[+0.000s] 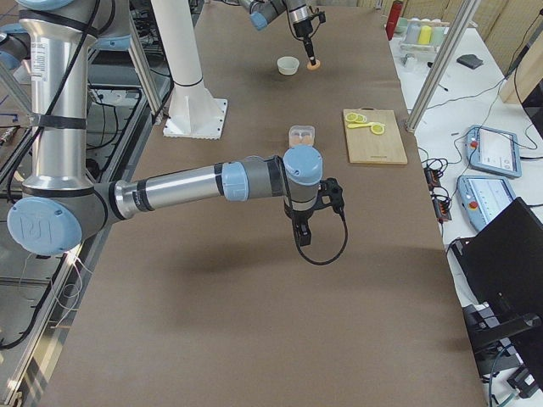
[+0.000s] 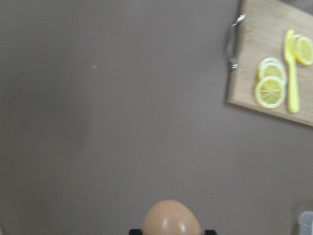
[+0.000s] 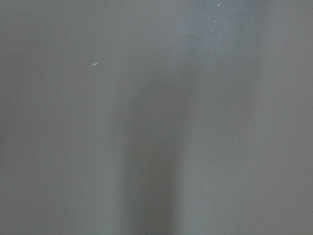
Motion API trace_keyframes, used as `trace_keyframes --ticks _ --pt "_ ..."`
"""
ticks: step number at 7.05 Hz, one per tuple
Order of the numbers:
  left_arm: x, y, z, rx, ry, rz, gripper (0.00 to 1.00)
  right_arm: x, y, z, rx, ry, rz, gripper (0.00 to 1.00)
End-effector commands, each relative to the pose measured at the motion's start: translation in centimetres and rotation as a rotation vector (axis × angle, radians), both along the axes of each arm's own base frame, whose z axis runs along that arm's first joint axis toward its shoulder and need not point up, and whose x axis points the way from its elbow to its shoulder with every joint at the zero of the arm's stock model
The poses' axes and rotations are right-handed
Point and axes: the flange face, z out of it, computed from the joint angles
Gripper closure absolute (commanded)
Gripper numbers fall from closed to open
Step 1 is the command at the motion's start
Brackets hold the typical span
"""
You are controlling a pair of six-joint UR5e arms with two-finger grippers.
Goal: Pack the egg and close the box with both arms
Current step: 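Lift the egg with the left gripper and carry it to the egg box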
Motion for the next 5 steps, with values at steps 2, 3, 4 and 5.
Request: trace_keyframes --ticks 2,3,4,5 --pt "8.8 3.5 1.6 0.378 0.168 -0.110 1.00 -0.1 0.1 0.3 -0.013 -0.007 -0.002 0.00" --pt "13.3 6.1 1.7 0.453 0.092 -0.183 1.00 -0.2 0.1 0.5 -0.017 -0.009 -0.002 0.00" --pt "16.0 8.2 -0.1 0.495 0.101 -0.213 1.00 -0.2 0.1 0.5 -0.019 -0.009 -0.001 0.00" --pt "17.7 9.1 -1.1 0.507 0.114 -0.201 1.00 -0.2 0.1 0.8 -0.027 -0.007 -0.002 0.00"
